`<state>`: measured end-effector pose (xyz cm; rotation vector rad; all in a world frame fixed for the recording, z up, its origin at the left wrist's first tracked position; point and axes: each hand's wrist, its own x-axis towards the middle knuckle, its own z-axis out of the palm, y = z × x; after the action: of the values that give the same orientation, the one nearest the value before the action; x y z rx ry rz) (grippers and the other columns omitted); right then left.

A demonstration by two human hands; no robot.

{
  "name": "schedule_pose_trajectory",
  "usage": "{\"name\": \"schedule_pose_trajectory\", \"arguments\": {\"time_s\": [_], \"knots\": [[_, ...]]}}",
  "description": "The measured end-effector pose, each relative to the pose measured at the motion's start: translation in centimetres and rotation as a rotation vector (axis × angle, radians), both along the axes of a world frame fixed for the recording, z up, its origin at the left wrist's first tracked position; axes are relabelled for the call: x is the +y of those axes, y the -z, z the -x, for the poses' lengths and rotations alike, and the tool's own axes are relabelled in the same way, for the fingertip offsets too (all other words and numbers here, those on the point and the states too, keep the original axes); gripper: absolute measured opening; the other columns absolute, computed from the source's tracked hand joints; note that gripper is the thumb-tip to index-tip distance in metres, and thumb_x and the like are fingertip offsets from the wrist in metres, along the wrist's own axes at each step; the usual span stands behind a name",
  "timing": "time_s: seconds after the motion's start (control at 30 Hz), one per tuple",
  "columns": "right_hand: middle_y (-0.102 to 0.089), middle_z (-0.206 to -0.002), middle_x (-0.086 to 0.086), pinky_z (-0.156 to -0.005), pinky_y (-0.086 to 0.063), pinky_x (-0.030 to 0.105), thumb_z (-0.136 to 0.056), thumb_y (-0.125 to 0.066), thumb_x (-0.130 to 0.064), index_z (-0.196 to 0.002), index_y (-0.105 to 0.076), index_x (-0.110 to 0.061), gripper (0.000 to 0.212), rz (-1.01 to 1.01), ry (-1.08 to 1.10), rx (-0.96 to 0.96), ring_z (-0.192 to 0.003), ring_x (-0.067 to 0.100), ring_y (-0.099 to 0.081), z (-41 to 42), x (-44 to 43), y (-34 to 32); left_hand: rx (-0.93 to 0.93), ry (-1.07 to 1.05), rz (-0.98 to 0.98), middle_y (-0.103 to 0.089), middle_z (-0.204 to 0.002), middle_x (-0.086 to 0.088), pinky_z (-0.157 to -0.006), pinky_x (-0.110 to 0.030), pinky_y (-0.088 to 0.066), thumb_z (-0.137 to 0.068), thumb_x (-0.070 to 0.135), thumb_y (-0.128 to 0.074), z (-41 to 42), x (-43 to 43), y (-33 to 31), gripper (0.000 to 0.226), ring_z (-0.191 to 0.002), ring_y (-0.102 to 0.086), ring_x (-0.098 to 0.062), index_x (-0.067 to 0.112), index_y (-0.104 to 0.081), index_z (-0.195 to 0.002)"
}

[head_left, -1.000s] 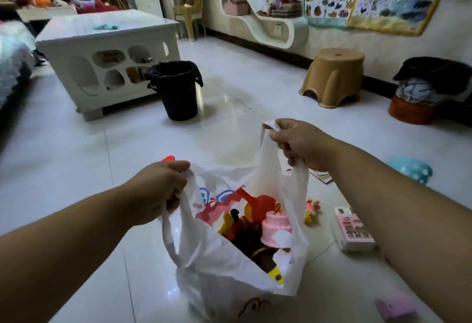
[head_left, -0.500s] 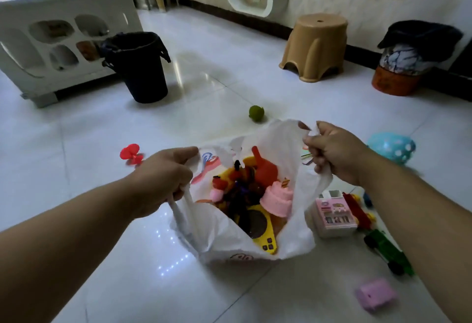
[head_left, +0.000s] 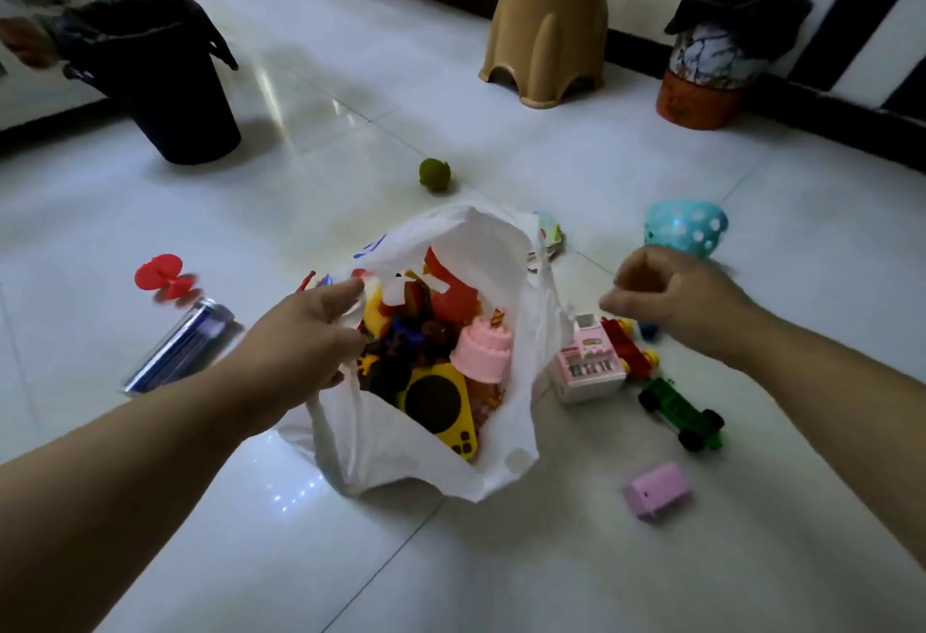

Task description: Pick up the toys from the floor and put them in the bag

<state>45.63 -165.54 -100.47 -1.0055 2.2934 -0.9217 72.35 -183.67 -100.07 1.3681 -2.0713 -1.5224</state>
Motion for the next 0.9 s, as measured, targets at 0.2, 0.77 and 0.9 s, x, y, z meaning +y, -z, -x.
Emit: {"name": "schedule_pose_trajectory", "arguments": {"time_s": [0.2, 0.77, 0.9], "knots": [[-0.046, -0.136, -0.004, -0.091, -0.044, 0.026, -0.085, -0.066, -0.026, -0.137, -0.043, -0.032, 0.058, -0.809, -0.487, 0.270, -0.117, 0.015, -0.050, -2.5, 7.6, 13.8, -0.084, 0.056, 0.068, -0.055, -0.129, 0.002, -0.070, -0.032, -0.053, -0.078, -0.006, -0.049, 0.4, 1.0, -0.2, 0.070, -0.082, -0.060, -0.020, 0.026, -0.044, -0.140], [-0.071, -0.093, 0.008, -0.075, -0.057, 0.041, -0.073, -0.074, -0.030, -0.096, -0.064, -0.017, 0.028, 0.012, -0.289, -0.954, -0.087, 0.024, -0.068, -5.9, -3.0, 1.7, -0.145, -0.031, 0.160, -0.062, -0.112, -0.004, -0.066, -0.030, -0.051, -0.078, -0.005, -0.051, -2.7, 1.2, -0.9, 0.070, -0.068, -0.056, -0.020, 0.028, -0.045, -0.139], [-0.065, -0.105, 0.014, -0.076, -0.056, 0.040, -0.089, -0.063, -0.030, -0.097, -0.053, -0.012, 0.022, 0.015, 0.081, -1.033, -0.093, 0.025, -0.063, -11.3, -9.1, 4.6, -0.136, -0.067, 0.125, -0.061, -0.097, 0.006, -0.066, -0.031, -0.048, -0.078, -0.006, -0.048, -2.9, 1.1, -1.1, 0.070, -0.065, -0.052, -0.022, 0.028, -0.045, -0.138]]}}
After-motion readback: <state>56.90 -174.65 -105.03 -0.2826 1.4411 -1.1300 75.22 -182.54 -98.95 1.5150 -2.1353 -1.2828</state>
